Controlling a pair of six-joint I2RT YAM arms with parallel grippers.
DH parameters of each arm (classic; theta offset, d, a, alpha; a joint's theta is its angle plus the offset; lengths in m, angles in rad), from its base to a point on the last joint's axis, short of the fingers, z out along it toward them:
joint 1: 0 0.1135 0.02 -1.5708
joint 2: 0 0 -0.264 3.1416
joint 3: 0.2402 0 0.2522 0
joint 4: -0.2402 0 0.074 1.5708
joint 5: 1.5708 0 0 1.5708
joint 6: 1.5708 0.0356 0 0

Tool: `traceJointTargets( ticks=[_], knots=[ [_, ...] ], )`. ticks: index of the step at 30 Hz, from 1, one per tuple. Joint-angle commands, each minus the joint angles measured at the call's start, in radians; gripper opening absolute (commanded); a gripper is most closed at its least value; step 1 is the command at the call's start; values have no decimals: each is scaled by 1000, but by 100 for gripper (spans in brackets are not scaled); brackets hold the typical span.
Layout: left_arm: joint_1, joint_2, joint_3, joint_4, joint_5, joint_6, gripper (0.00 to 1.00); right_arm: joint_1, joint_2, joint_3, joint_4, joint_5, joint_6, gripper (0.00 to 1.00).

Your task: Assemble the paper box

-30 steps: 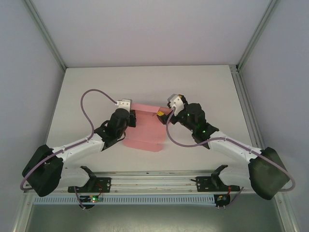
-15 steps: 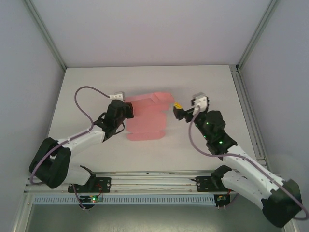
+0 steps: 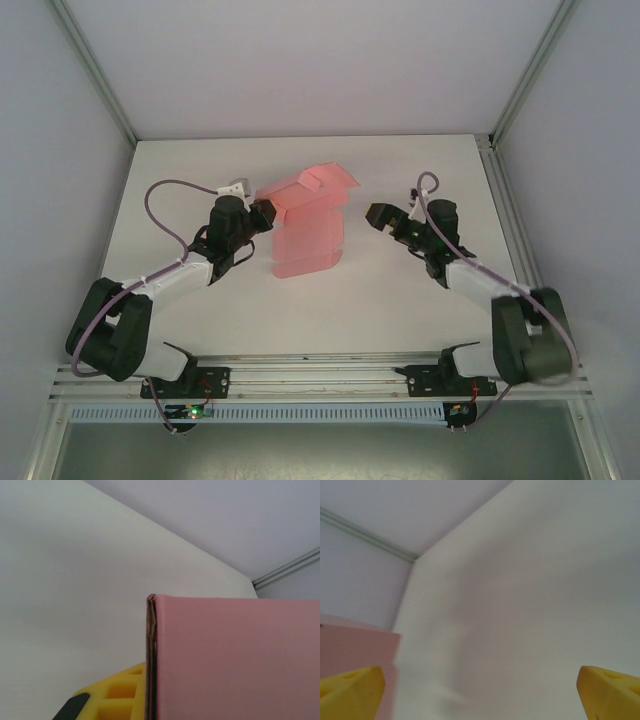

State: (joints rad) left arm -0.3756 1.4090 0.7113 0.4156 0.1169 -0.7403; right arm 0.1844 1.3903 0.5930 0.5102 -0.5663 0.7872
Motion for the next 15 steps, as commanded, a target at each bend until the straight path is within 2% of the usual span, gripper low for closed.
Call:
traceJointTargets(
  ticks=[1,5,11,15],
  knots=[
    [4,-22,-9,93,34,-15,0,39,90,107,289,-247,173,98],
    [5,-28,-9,89,37,-6,0,88,154,165,343,-276,184,98],
    [4,-29,-10,90,36,-4,0,126,163,184,334,-299,159,98],
    [4,-28,-24,157,85,-3,0,149,152,201,144,-179,31,98]
  ],
)
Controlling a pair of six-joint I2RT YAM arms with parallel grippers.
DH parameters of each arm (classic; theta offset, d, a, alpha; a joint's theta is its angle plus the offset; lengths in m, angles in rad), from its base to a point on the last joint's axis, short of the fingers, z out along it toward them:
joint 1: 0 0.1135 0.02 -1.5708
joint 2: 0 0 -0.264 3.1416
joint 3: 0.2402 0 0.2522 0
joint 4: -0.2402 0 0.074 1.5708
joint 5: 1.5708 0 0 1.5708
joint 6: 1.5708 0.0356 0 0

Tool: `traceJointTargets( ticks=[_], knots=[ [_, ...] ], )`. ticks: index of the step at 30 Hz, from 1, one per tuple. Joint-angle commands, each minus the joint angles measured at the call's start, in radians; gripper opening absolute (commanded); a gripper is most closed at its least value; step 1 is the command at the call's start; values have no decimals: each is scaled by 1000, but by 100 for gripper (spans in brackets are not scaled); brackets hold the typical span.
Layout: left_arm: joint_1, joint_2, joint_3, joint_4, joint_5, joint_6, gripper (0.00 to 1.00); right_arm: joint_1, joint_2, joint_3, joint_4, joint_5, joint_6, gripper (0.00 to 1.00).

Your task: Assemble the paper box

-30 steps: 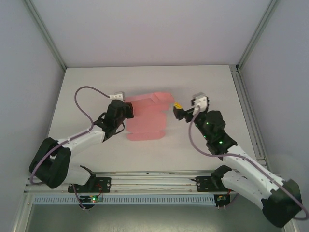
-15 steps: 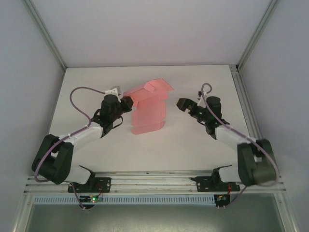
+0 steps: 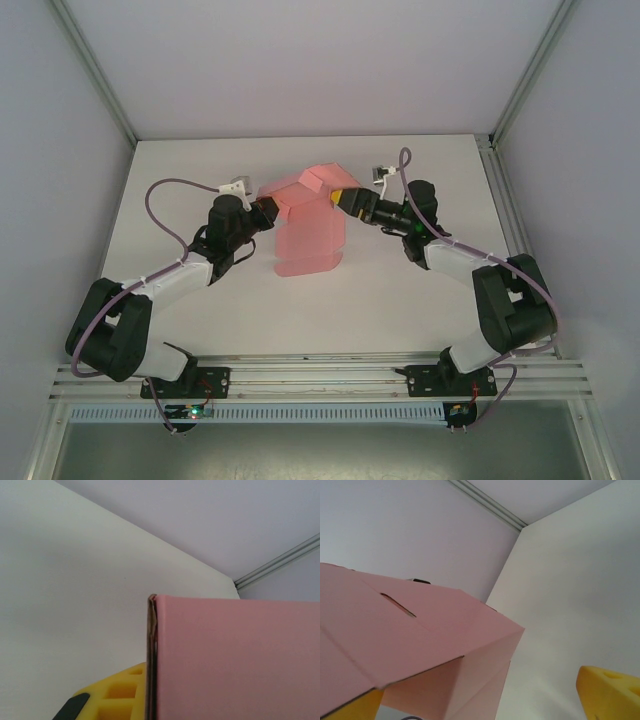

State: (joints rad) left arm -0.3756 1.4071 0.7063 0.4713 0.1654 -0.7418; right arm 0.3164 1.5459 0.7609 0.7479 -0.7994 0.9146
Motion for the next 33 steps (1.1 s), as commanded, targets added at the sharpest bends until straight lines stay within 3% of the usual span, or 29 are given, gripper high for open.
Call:
traceJointTargets(
  ticks=[1,6,11,16,22,27,30,33],
  knots=[
    [5,-31,-21,111,50,-1,0,24,-8,40,-166,109,-146,98],
    [4,-58,-28,113,61,3,0,49,-36,66,-419,307,-340,98],
    [4,-68,-30,97,54,14,0,64,-93,33,-450,385,-403,98],
    [5,-66,-29,18,36,69,0,42,-212,-15,-446,337,-423,98],
    [6,-80,-50,-66,39,114,0,-15,-436,-51,-575,125,-529,98],
    [6,-103,-59,-62,136,174,0,-69,-618,-34,-726,247,-649,98],
    [6,-104,-53,-90,153,203,0,-144,-622,2,-757,279,-653,98],
    [5,-100,-49,-114,151,215,0,-216,-554,60,-757,213,-621,91]
  ],
)
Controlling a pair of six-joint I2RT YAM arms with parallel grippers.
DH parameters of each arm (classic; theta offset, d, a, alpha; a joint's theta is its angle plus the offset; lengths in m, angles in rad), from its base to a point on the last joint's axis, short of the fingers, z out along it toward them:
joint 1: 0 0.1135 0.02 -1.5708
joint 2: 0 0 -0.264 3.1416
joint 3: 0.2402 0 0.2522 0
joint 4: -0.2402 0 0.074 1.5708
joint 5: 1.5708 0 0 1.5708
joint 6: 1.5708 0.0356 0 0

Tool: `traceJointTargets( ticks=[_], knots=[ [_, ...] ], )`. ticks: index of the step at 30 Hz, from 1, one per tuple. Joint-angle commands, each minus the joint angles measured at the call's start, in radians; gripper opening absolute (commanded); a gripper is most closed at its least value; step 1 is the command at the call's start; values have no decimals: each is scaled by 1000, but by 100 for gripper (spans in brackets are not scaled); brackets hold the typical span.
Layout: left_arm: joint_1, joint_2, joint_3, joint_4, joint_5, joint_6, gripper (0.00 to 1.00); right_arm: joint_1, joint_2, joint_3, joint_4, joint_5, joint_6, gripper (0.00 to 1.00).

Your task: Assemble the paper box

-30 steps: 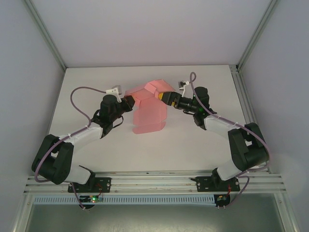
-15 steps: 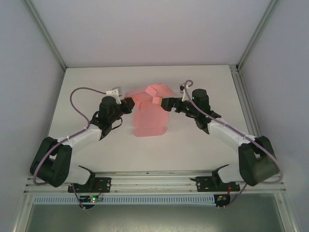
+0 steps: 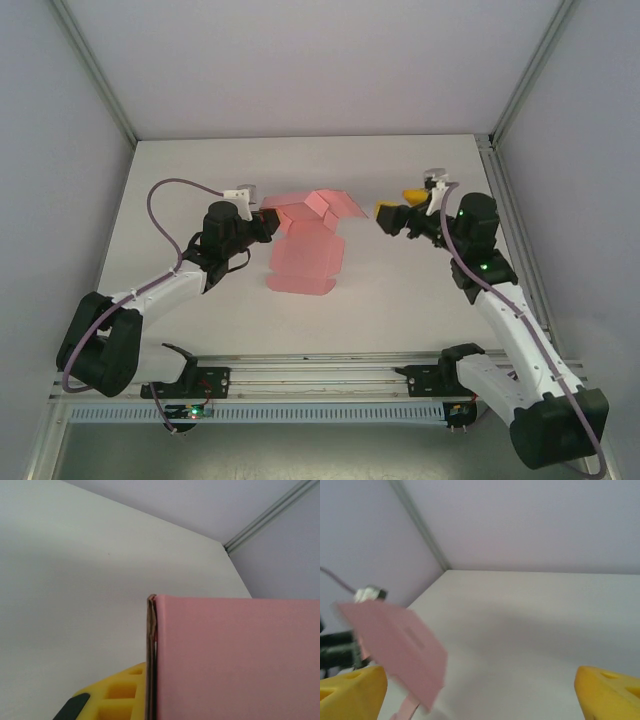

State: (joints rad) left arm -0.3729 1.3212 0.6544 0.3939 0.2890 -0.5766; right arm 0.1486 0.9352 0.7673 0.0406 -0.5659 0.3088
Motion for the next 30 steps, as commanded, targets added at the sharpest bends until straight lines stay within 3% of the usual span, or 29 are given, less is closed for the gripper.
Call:
traceJointTargets(
  ticks=[1,3,7,14,21,30],
  knots=[
    [4,-12,3,-36,28,52,0,-60,88,76,-50,-40,-13,87],
    [3,-12,2,-31,31,54,0,-62,164,133,-88,-51,-24,77],
    [2,-11,4,-43,6,48,0,-17,286,221,-187,-177,-129,68],
    [3,-9,12,-78,-34,47,0,135,316,255,-269,-212,-292,69],
    [3,-11,20,-97,-50,48,0,237,292,219,-268,-153,-336,69],
    [3,-16,30,-107,-21,45,0,403,376,289,-288,128,-422,67]
  ],
)
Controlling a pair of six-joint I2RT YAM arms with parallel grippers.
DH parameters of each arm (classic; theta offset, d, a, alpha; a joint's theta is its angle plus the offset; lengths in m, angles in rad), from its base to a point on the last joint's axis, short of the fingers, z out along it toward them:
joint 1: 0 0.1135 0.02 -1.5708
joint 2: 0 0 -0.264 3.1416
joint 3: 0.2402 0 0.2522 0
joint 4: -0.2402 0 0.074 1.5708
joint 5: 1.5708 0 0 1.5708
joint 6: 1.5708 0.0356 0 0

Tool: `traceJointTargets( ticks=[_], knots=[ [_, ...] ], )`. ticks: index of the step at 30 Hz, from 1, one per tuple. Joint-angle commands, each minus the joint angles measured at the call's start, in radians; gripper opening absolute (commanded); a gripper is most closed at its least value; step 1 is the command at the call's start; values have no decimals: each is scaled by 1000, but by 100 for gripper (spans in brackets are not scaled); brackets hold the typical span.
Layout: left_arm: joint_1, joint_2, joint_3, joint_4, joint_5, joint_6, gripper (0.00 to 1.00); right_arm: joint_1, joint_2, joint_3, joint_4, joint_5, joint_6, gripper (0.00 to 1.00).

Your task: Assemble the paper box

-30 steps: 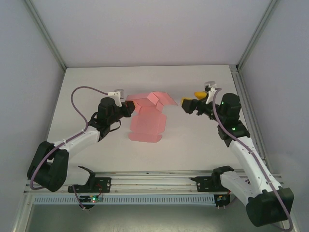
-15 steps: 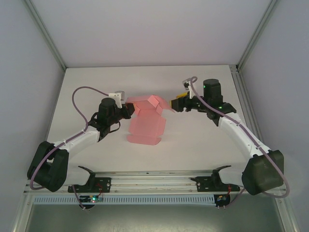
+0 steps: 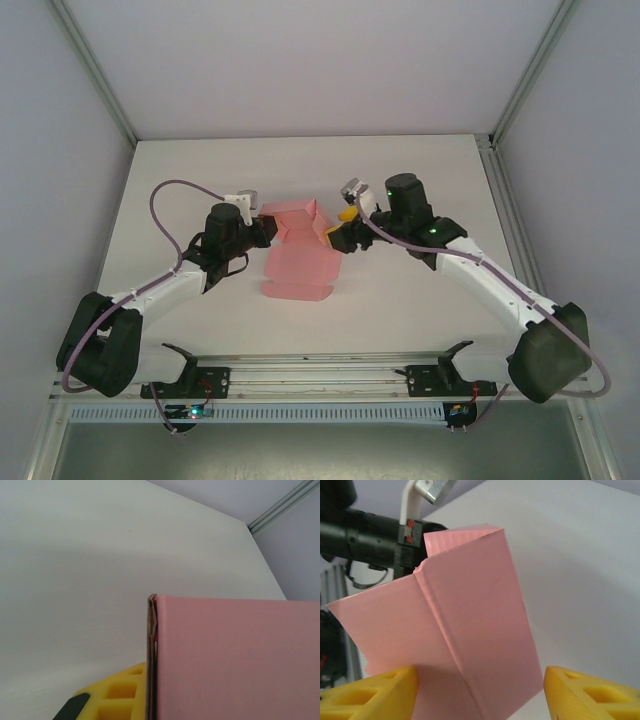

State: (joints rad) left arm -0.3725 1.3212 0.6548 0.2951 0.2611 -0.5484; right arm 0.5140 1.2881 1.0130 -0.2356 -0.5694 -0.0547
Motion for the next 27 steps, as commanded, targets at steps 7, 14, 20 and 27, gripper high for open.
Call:
traceJointTargets(
  ticks=[7,14,20,27],
  knots=[
    [3,-19,46,-41,14,16,0,178,45,56,12,439,-166,68],
    [2,-34,40,-31,47,19,0,275,96,65,104,794,-220,52],
    [-41,-52,58,-80,45,50,0,288,149,62,212,1003,-180,23],
    [-91,-68,115,-217,-108,-41,0,296,234,78,296,1304,-164,1]
  ],
)
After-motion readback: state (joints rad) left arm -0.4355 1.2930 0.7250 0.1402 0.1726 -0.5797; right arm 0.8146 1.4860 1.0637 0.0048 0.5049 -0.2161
